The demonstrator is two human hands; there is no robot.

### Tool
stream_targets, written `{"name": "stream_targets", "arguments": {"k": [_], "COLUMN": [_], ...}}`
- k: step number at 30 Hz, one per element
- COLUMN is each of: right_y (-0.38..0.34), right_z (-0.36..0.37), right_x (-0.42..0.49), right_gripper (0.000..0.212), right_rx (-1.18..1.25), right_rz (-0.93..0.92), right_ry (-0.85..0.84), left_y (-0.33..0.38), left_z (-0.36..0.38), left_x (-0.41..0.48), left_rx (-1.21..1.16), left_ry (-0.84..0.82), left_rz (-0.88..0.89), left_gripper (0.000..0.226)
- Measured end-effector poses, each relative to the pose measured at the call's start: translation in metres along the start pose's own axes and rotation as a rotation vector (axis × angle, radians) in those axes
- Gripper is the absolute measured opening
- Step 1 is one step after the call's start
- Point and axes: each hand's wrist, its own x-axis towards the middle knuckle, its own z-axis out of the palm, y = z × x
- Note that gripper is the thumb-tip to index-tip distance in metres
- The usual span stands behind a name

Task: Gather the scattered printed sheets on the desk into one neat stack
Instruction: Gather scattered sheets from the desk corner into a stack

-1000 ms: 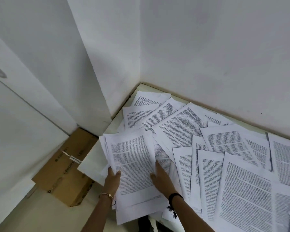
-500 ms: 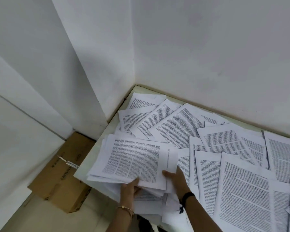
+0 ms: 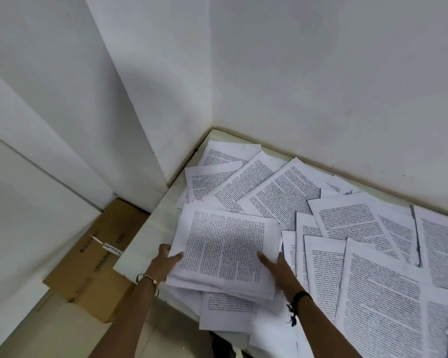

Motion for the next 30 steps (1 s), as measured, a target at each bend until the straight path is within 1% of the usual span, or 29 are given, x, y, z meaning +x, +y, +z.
{"name": "stream_targets", "arguments": {"k": [1, 2, 3, 4, 5, 6, 7, 8, 10, 11, 12, 13, 14, 15, 16, 17, 18, 19, 20, 21, 22, 23, 24, 26, 28, 29, 30], "right_y": [-0.001, -0.004, -0.002, -0.001, 0.0, 0.001, 0.003, 0.005, 0.005, 0.007, 0.006, 0.005, 0.003, 0.001, -0.006, -0.011, -0.016, -0.016, -0.018, -0.016, -0.019, -0.019, -0.023, -0.033, -0.039, -0.041, -0.044], "right_z": [0.001, 0.004, 0.007, 0.011, 0.016, 0.021, 0.026, 0.031, 0.039, 0.041, 0.041, 0.038, 0.033, 0.027, 0.023, 0.022, 0.024, 0.025, 0.03, 0.036, 0.043, 0.051, 0.06, 0.073, 0.082, 0.085, 0.087], "right_x": [0.001, -0.001, -0.001, -0.001, -0.002, -0.003, -0.004, -0.005, -0.01, -0.012, -0.015, -0.013, -0.008, -0.003, 0.003, 0.008, 0.012, 0.018, 0.02, 0.024, 0.023, 0.026, 0.025, 0.024, 0.029, 0.032, 0.035], "right_gripper": [0.073, 0.063, 0.056, 0.052, 0.052, 0.053, 0.054, 0.052, 0.052, 0.052, 0.05, 0.047, 0.046, 0.044, 0.037, 0.027, 0.019, 0.018, 0.026, 0.036, 0.043, 0.048, 0.052, 0.057, 0.057, 0.057, 0.055], "right_rx": [-0.037, -0.061, -0.054, -0.022, 0.035, 0.12, 0.191, 0.219, 0.111, 0.052, 0.037, 0.078, 0.099, 0.121, 0.099, 0.084, 0.009, -0.105, -0.26, -0.413, -0.481, -0.492, -0.489, -0.523, -0.608, -0.625, -0.602], "right_rz": [0.002, 0.014, 0.053, 0.051, 0.062, 0.074, 0.076, 0.082, 0.138, 0.155, 0.151, 0.132, 0.102, 0.077, 0.074, 0.081, 0.091, 0.084, 0.072, 0.022, -0.028, -0.081, -0.119, -0.144, -0.155, -0.16, -0.167], "right_ry": [0.085, 0.171, 0.225, 0.248, 0.235, 0.207, 0.145, 0.058, -0.175, -0.267, -0.296, -0.261, -0.152, -0.046, 0.01, 0.006, -0.029, -0.069, -0.113, -0.137, -0.125, -0.098, -0.047, 0.027, -0.024, -0.045, -0.028], "left_y": [0.001, 0.0, -0.003, -0.006, -0.011, -0.016, -0.018, -0.018, -0.015, -0.014, -0.014, -0.015, -0.02, -0.023, -0.029, -0.035, -0.041, -0.049, -0.054, -0.049, -0.04, -0.031, -0.026, -0.015, -0.007, -0.005, -0.002], "left_z": [-0.002, -0.003, -0.003, 0.0, 0.006, 0.013, 0.021, 0.031, 0.049, 0.055, 0.056, 0.053, 0.049, 0.043, 0.035, 0.028, 0.023, 0.021, 0.021, 0.019, 0.017, 0.016, 0.014, 0.011, 0.009, 0.009, 0.009], "left_x": [-0.003, -0.006, -0.012, -0.018, -0.027, -0.032, -0.036, -0.039, -0.041, -0.038, -0.033, -0.028, -0.022, -0.021, -0.019, -0.017, -0.016, -0.011, -0.009, -0.014, -0.02, -0.024, -0.022, -0.019, -0.012, -0.008, -0.005], "left_rx": [-0.039, -0.162, -0.374, -0.644, -0.902, -1.097, -1.194, -1.196, -1.045, -0.95, -0.838, -0.728, -0.622, -0.535, -0.463, -0.404, -0.36, -0.349, -0.351, -0.359, -0.35, -0.343, -0.32, -0.269, -0.205, -0.182, -0.169], "left_ry": [0.005, 0.019, 0.04, 0.059, 0.074, 0.076, 0.049, 0.0, -0.093, -0.091, -0.053, -0.007, 0.013, -0.013, -0.065, -0.128, -0.16, -0.171, -0.168, -0.131, -0.071, -0.008, 0.048, 0.102, 0.15, 0.166, 0.181], "left_rz": [-0.004, 0.004, 0.02, 0.053, 0.087, 0.102, 0.106, 0.105, 0.09, 0.091, 0.076, 0.039, 0.011, -0.002, -0.012, -0.021, -0.028, -0.028, -0.02, -0.009, -0.004, 0.015, 0.032, 0.068, 0.071, 0.06, 0.041], "left_gripper": [0.048, 0.043, 0.039, 0.04, 0.048, 0.057, 0.062, 0.063, 0.051, 0.048, 0.048, 0.046, 0.043, 0.038, 0.035, 0.036, 0.046, 0.064, 0.078, 0.079, 0.07, 0.061, 0.057, 0.057, 0.058, 0.058, 0.058]}}
